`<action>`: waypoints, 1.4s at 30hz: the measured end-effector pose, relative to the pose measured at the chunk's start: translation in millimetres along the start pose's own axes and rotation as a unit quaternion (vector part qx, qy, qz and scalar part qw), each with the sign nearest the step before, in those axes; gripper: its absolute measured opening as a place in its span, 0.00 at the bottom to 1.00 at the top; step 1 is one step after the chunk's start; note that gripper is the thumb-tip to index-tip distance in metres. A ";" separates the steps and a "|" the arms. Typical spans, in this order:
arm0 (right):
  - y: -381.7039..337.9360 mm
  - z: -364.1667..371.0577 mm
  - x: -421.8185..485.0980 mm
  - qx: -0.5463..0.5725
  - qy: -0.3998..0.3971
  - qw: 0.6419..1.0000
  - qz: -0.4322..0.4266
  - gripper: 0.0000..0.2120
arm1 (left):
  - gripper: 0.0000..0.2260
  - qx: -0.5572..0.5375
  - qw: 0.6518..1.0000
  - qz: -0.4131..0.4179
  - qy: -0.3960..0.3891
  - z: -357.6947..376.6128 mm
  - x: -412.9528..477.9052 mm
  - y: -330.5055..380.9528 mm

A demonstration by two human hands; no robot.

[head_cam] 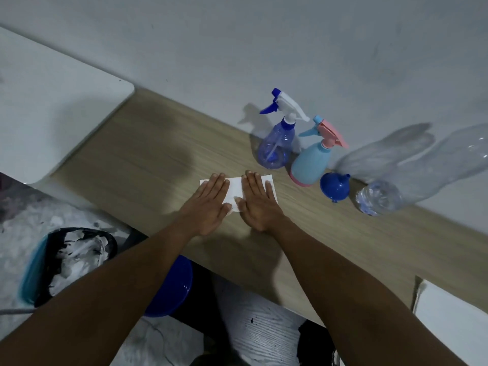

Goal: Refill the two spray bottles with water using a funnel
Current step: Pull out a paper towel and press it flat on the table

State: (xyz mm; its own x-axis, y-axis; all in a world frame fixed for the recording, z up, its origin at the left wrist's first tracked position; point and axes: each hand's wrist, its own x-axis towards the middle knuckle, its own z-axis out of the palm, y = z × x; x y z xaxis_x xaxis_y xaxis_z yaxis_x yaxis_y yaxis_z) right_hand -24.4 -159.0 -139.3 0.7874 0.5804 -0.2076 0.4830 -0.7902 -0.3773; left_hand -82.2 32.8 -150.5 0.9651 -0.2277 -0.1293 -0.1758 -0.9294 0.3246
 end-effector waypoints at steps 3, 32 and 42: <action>4.0 -13.1 -9.4 0.054 0.060 0.996 -0.030 0.29 | 0.29 -0.054 0.997 0.012 0.044 -4.2 -6.5 -6.4; 32.2 -15.7 -192.0 0.376 0.170 0.897 0.159 0.05 | 0.05 -0.319 0.941 -0.088 0.076 -11.9 -94.1 93.6; 91.3 -17.8 -396.8 0.527 0.238 0.775 0.253 0.05 | 0.05 -0.457 0.876 -0.151 -0.020 14.3 -146.0 265.7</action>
State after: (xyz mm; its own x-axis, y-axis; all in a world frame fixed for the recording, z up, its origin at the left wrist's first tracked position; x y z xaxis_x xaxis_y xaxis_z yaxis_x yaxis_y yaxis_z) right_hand -286.0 -465.0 -75.3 0.9474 -0.0880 -0.3078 -0.3180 -0.1470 -0.9366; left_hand -272.6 -185.1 -58.8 0.9301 -0.0375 -0.3655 0.3335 -0.3314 0.8826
